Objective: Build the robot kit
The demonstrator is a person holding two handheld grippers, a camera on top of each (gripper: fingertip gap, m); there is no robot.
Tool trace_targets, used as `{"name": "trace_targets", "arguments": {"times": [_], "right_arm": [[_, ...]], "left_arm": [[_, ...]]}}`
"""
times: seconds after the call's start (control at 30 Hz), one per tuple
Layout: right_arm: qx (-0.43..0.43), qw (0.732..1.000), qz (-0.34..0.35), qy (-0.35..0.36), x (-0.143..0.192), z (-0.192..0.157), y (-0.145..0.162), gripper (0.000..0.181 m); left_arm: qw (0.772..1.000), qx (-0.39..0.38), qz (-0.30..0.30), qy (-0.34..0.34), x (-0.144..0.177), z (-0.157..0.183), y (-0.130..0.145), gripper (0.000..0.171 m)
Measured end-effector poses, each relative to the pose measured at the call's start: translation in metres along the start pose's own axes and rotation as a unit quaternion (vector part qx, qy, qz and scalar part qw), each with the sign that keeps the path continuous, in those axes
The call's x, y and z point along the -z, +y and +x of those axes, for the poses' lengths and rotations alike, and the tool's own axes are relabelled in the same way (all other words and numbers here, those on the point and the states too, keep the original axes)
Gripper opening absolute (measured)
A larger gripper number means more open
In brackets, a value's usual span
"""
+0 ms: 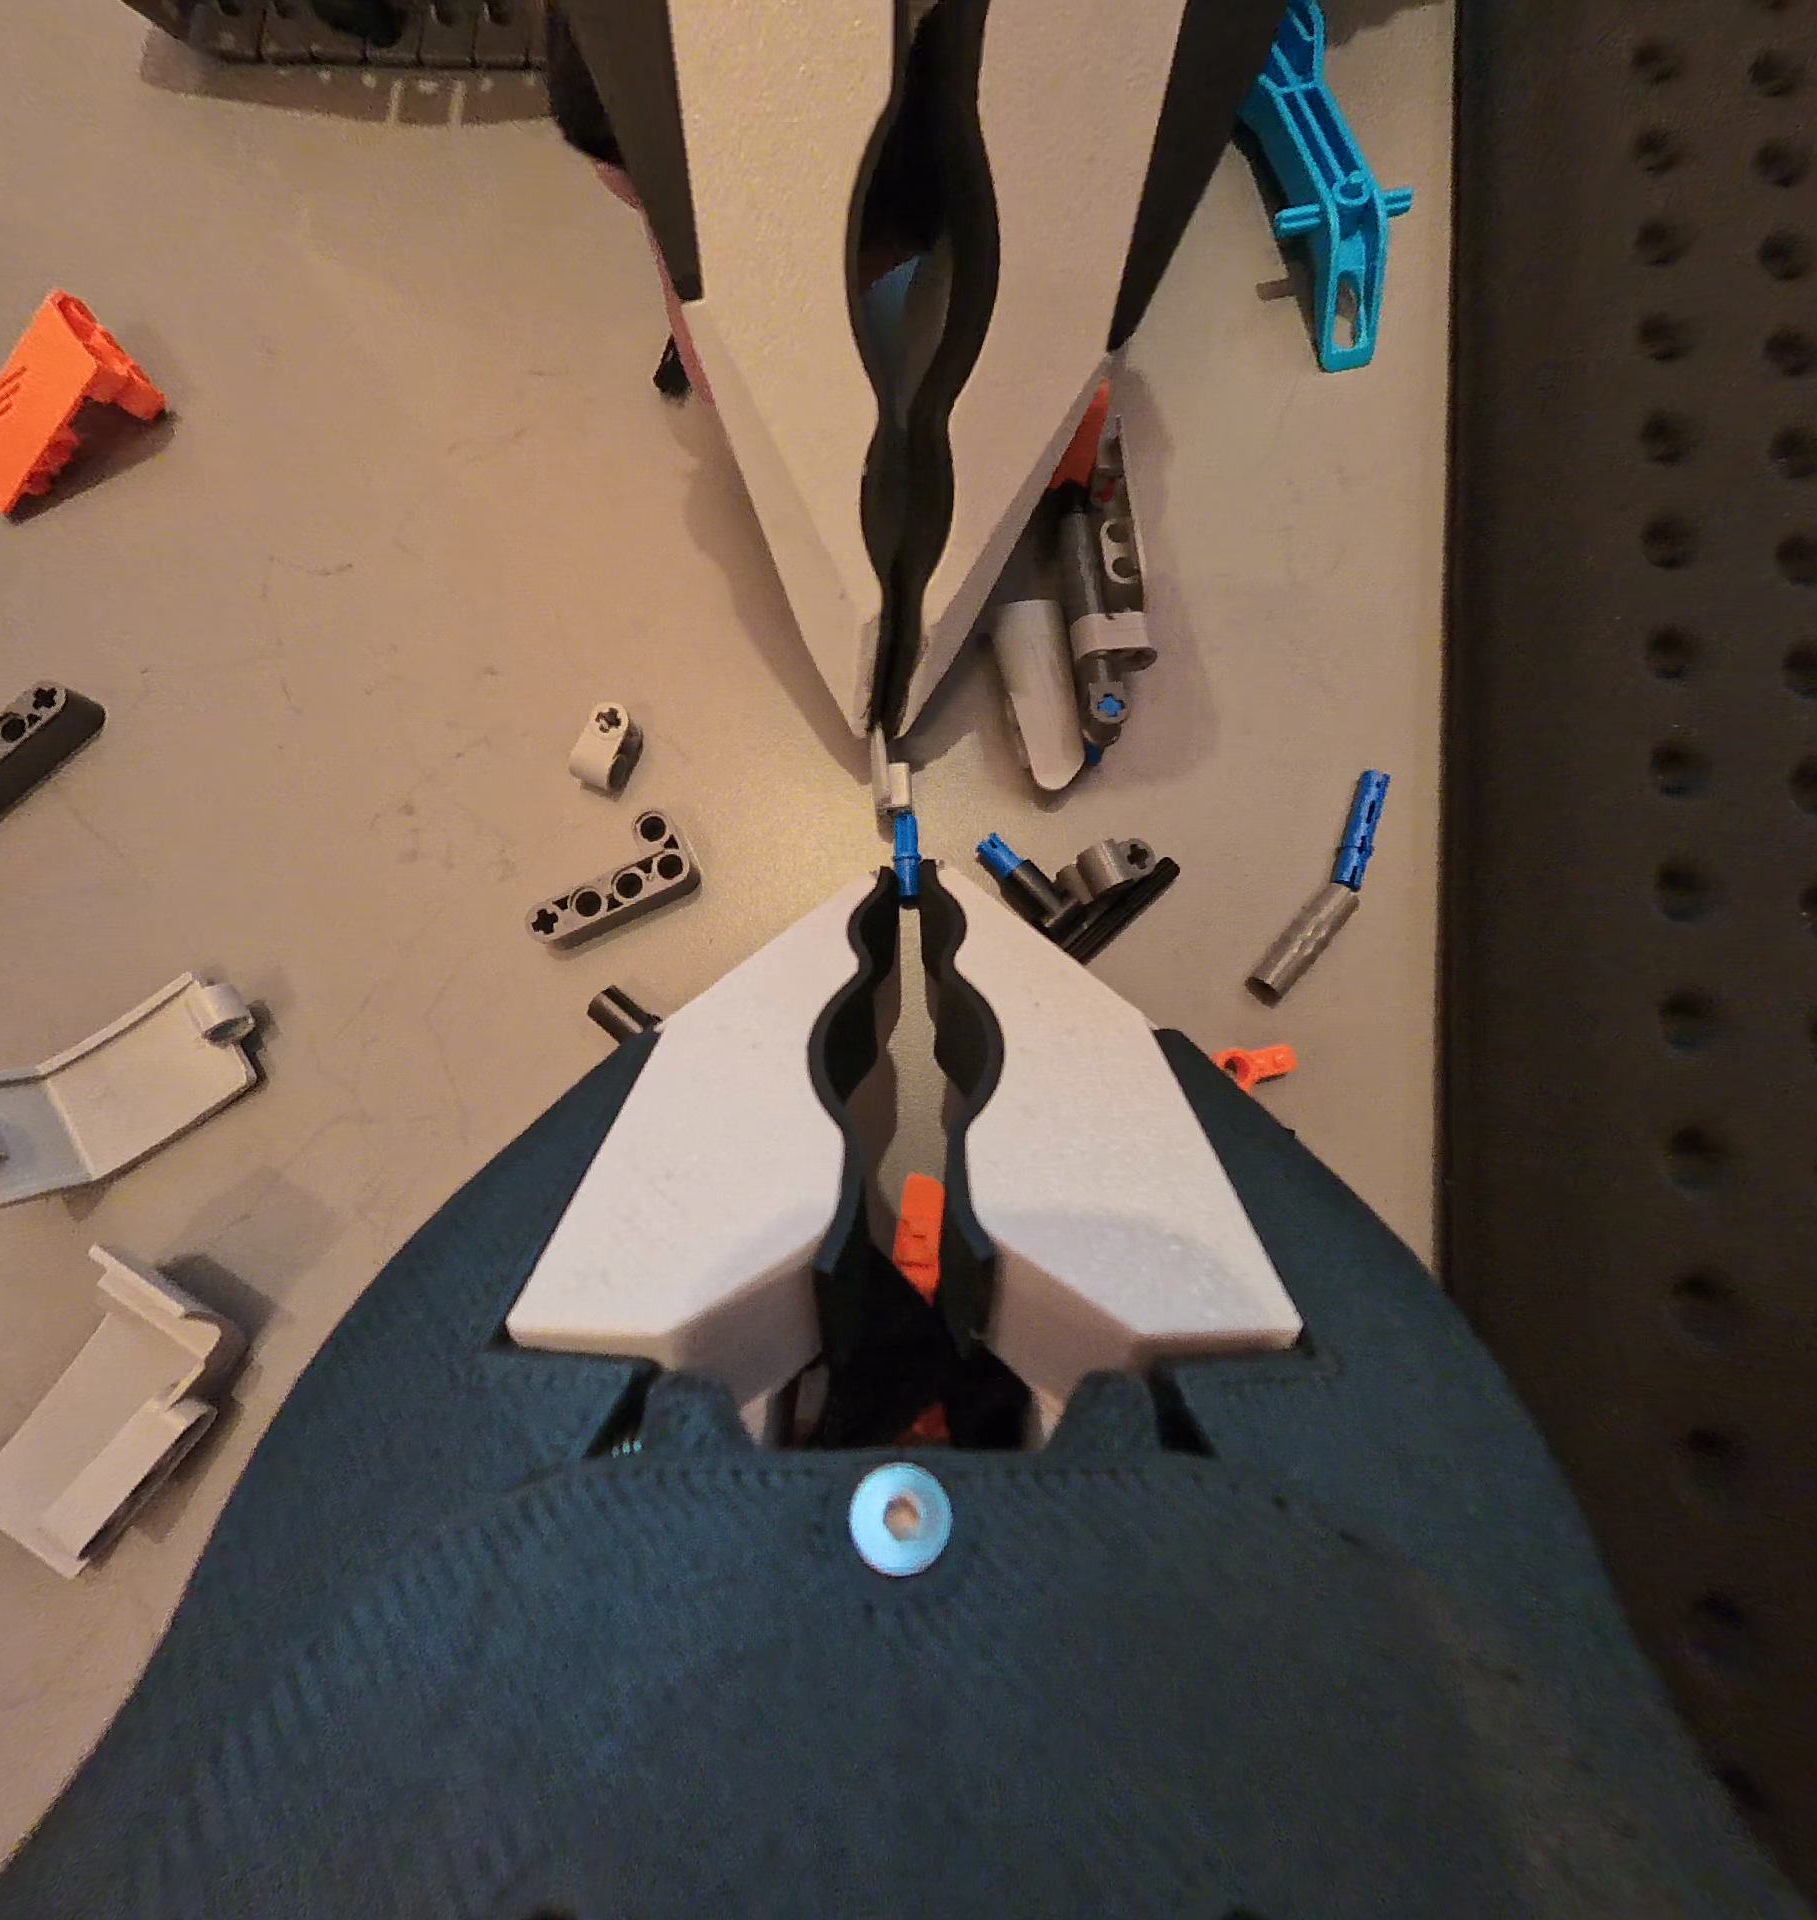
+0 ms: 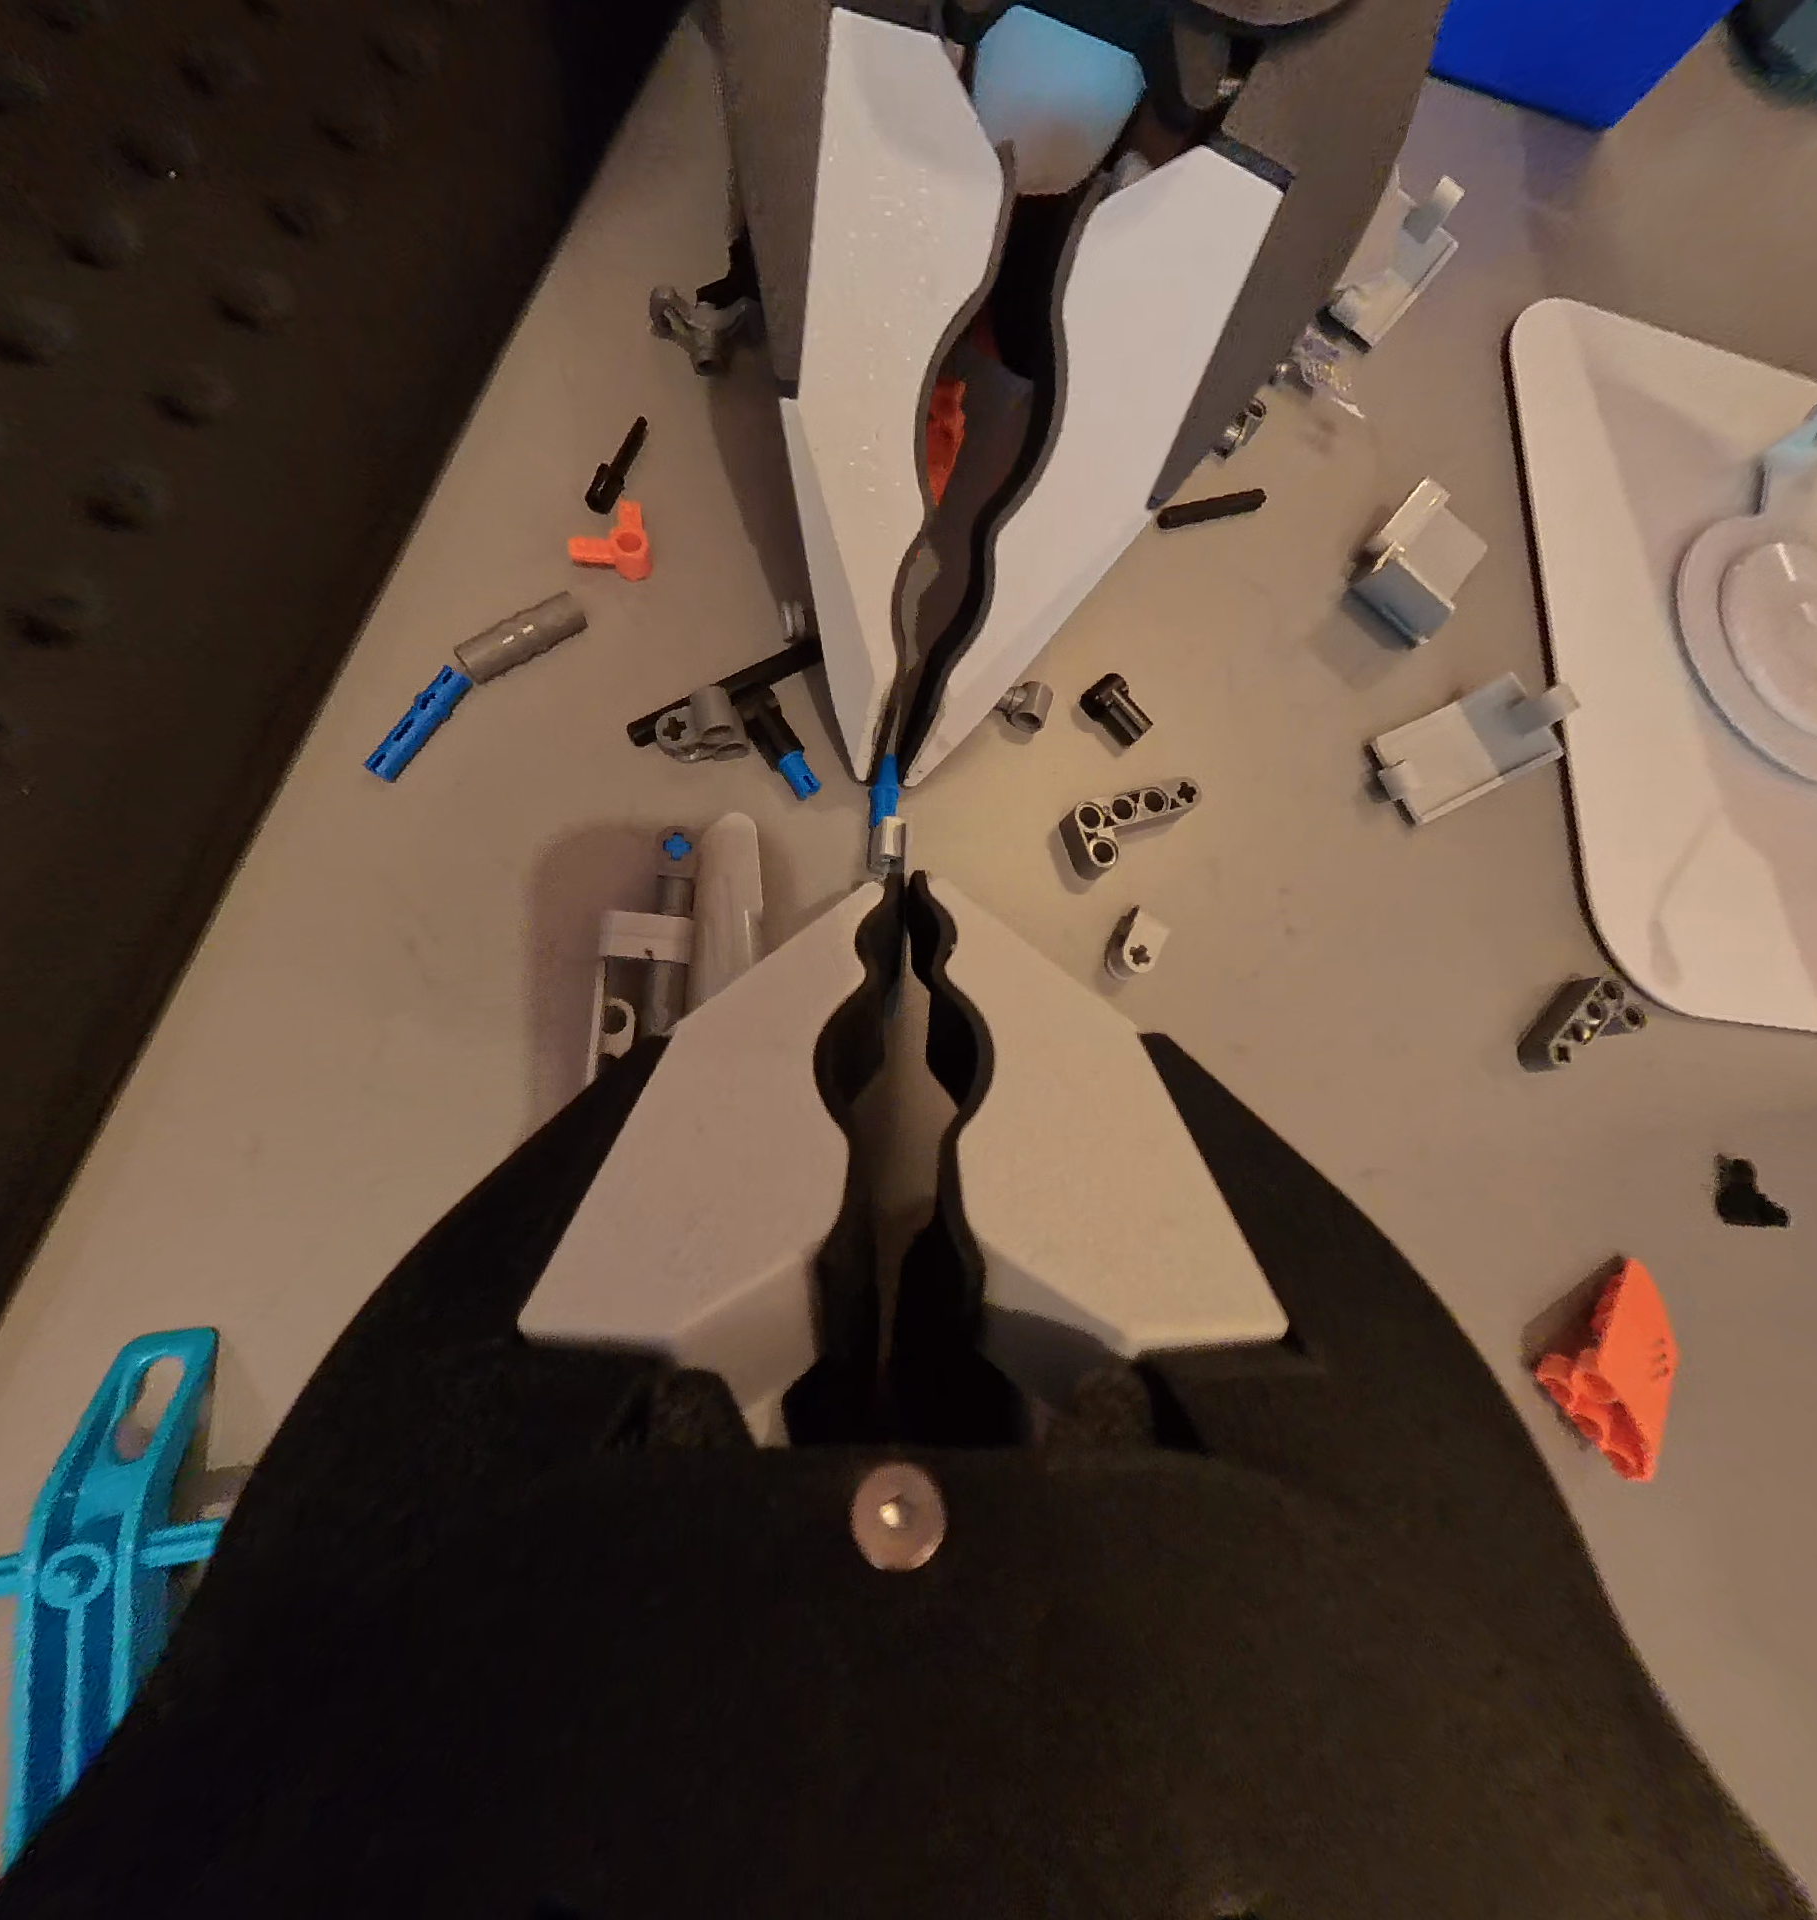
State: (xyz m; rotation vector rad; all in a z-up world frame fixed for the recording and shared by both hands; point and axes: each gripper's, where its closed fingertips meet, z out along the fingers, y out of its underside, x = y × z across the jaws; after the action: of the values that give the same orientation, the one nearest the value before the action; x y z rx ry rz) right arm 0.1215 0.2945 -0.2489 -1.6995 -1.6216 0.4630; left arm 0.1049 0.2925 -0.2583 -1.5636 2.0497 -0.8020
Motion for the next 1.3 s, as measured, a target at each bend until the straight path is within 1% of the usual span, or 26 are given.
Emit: {"name": "trace_targets", "arguments": {"times": [0.17,0.47,0.73,0.9,1.0,1.1,1.2,1.3], "right_arm": [[0.024,1.0,0.003,0.003,0.0001,-0.0017,-0.0004,0.0],[-0.013,1.0,0.014,-0.017,0.0,-0.0022,-0.0007,0.0],[-0.074,0.996,0.024,-0.038,-0.0004,-0.0007,-0.0007,0.0],[-0.106,0.993,0.028,-0.052,-0.0002,-0.0001,-0.0001,0.0],[-0.111,0.992,0.028,-0.053,-0.0001,0.0002,0.0002,0.0],[-0.116,0.991,0.028,-0.055,0.0001,0.0002,0.0005,0.0],[-0.116,0.991,0.028,-0.056,0.0003,0.0,0.0006,0.0],[-0.118,0.991,0.028,-0.056,0.0005,0.0002,0.0007,0.0]], "left_arm": [[1.0,0.001,0.001,-0.002,-0.0001,-0.0001,-0.0001,0.002],[0.997,-0.05,-0.006,-0.06,-0.0001,-0.0019,0.0003,0.003],[0.988,-0.114,-0.014,-0.1,0.0001,-0.002,0.0,0.002],[0.975,-0.171,-0.021,-0.14,0.0001,-0.0024,-0.0008,0.003],[0.965,-0.204,-0.021,-0.162,0.0003,-0.0028,-0.0014,0.003],[0.951,-0.244,-0.023,-0.189,0.0003,-0.003,-0.0021,0.003],[0.929,-0.294,-0.029,-0.221,0.0003,-0.003,-0.0029,0.003],[0.914,-0.325,-0.033,-0.24,0.0001,-0.0036,-0.0036,0.002]]}}
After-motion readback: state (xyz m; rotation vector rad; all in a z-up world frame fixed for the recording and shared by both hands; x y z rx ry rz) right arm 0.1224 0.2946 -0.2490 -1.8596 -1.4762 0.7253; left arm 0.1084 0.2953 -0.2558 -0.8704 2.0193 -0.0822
